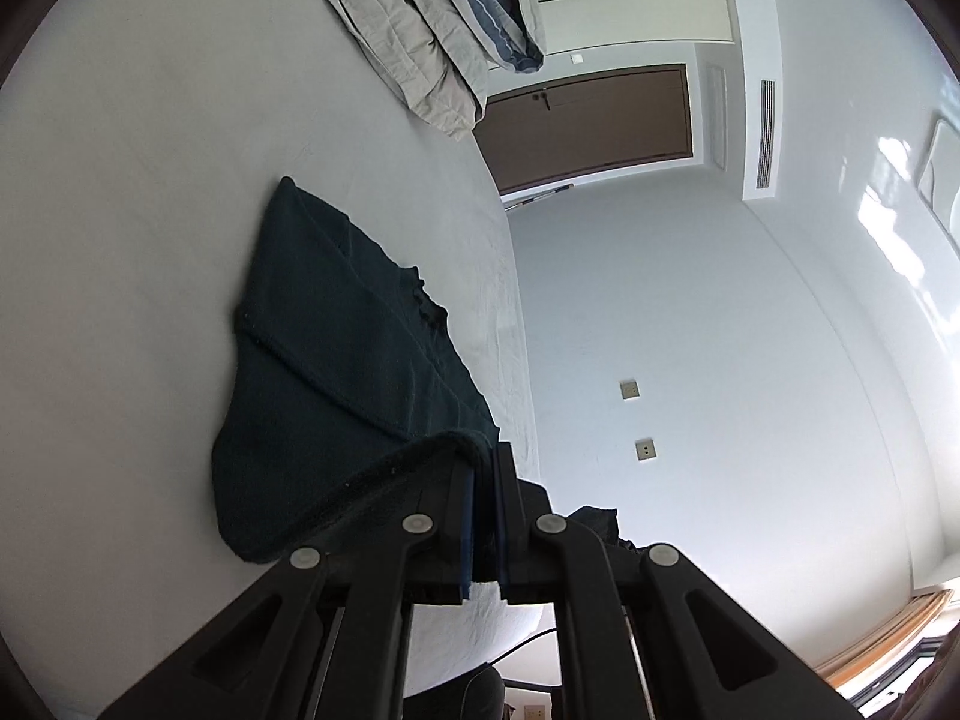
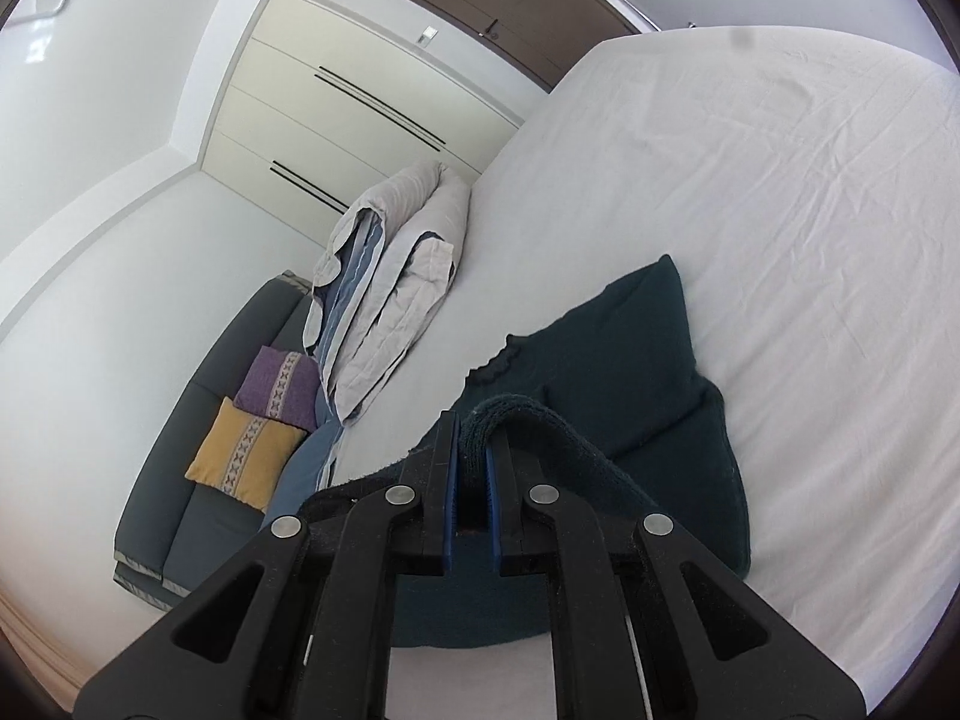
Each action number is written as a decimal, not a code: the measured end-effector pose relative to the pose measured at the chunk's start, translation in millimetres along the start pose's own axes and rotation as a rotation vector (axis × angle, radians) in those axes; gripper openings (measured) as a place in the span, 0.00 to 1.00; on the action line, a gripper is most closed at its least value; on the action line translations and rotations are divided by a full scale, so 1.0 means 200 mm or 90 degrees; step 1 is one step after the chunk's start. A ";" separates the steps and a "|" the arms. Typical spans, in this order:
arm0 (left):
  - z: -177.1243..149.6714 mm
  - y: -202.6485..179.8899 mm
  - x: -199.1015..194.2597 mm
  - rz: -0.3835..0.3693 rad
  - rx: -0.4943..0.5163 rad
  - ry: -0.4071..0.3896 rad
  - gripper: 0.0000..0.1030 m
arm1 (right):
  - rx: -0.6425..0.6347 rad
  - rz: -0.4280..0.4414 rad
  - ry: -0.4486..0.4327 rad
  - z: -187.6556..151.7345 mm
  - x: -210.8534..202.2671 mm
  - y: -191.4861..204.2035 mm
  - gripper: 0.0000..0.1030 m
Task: Fold small clothes
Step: 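Lift the hem with both grippers and fold it toward the collar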
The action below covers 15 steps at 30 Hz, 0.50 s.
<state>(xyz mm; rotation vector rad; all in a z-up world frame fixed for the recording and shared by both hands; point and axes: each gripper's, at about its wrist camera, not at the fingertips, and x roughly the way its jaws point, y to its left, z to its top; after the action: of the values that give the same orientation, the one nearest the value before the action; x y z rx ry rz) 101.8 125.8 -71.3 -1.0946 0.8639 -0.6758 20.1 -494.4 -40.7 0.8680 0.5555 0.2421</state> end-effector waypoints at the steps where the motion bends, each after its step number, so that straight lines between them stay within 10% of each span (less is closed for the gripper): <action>1: 0.05 0.01 0.03 -0.001 -0.002 -0.004 0.06 | 0.002 -0.004 -0.002 0.04 0.05 -0.01 0.06; 15: 0.61 0.18 0.53 0.061 -0.045 -0.018 0.06 | 0.019 -0.107 0.011 0.41 0.86 -0.23 0.06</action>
<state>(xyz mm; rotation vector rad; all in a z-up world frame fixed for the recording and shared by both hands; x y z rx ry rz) 262.5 107.0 -106.3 -1.1157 0.9153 -0.5525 207.0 -504.3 -95.9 0.8441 0.6466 0.0890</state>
